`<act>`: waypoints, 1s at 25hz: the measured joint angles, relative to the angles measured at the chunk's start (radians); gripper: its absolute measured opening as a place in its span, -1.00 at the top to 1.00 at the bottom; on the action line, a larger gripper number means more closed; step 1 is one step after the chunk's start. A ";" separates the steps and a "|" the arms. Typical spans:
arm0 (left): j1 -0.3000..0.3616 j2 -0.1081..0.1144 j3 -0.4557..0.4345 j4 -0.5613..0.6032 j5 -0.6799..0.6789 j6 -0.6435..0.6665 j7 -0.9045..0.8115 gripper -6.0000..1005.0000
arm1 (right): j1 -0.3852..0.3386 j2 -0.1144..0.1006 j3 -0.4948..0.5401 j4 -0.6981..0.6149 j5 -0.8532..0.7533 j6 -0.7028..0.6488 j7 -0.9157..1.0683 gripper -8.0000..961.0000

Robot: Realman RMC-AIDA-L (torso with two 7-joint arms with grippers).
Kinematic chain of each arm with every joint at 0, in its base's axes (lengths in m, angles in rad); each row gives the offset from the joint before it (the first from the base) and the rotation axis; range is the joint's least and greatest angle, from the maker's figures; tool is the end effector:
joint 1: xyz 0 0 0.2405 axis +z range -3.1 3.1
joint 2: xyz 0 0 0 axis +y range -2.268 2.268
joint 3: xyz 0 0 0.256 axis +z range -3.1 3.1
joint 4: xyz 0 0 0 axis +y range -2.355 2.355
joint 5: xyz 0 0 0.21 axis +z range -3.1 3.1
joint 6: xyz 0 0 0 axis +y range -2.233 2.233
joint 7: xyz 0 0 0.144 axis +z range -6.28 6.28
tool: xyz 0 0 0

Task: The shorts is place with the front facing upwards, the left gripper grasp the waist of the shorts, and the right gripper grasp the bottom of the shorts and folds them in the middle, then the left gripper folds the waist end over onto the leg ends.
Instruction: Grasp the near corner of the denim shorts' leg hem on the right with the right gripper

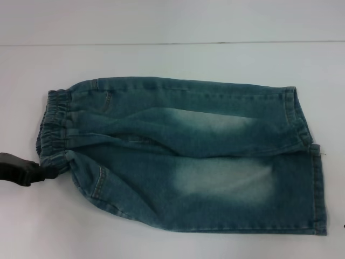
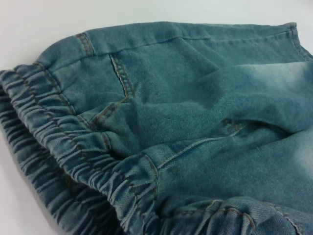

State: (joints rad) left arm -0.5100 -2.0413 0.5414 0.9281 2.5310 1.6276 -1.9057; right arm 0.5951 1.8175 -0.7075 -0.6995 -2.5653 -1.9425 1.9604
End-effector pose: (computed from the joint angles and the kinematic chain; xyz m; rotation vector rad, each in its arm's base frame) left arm -0.3233 0.3155 0.0585 -2.5441 -1.2625 -0.0837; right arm 0.3166 0.2936 0.0961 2.7028 -1.4062 0.1963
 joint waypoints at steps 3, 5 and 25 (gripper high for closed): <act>-0.003 0.001 0.000 0.000 0.000 0.000 0.000 0.87 | 0.005 0.012 -0.001 0.003 -0.021 0.018 -0.004 -0.81; -0.003 0.001 0.000 0.000 0.000 0.000 0.000 0.87 | 0.009 0.022 -0.004 0.004 -0.035 0.024 -0.005 -0.81; -0.016 -0.005 0.000 0.000 0.000 -0.004 -0.001 0.87 | 0.037 0.075 -0.038 0.012 -0.091 0.078 -0.002 -0.80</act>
State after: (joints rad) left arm -0.5258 -2.0463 0.5415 0.9281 2.5311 1.6234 -1.9068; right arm 0.6321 1.8925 -0.7457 -0.6872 -2.6565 -1.8647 1.9586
